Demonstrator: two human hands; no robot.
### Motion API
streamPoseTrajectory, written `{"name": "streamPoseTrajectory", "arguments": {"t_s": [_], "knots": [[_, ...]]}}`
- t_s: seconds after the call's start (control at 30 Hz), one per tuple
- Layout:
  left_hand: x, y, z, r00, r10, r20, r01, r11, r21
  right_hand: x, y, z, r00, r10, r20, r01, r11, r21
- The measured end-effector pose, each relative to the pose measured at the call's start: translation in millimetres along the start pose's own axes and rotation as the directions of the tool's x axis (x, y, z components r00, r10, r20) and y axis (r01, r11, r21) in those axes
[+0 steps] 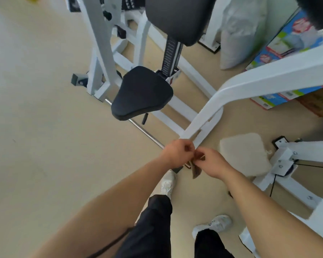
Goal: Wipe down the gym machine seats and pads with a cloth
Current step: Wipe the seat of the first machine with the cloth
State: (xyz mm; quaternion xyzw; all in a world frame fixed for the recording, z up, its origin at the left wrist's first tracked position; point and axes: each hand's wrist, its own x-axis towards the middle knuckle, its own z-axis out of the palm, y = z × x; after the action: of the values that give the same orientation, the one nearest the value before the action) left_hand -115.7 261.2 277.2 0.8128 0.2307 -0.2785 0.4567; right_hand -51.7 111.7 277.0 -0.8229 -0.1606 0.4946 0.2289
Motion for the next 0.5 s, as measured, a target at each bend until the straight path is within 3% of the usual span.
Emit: {"name": "streamPoseTrajectory", "arguments": {"t_s": [0.2, 0.37, 0.5], "knots": [[-23.0, -41.4, -62.8, 0.989, -0.070, -0.133, 0.053, 0.991, -0.123, 23.0, -84.1, 17.7, 0.998, -0.022, -0.062, 0.022, 1.000, -0.003], [-18.5, -66.4, -83.1, 0.971, -0.174, -0.164, 0.144, 0.973, -0.180, 53.5, -120.5, 26.4, 0.998, -0.040, -0.045, 0.046, 0.988, 0.145], [-2.1, -85.4, -98.9, 0.957, -0.220, -0.190, 0.177, 0.960, -0.217, 84.5, -128.1, 25.6, 0.998, 0.033, 0.048, -0.046, 0.949, 0.313]]}}
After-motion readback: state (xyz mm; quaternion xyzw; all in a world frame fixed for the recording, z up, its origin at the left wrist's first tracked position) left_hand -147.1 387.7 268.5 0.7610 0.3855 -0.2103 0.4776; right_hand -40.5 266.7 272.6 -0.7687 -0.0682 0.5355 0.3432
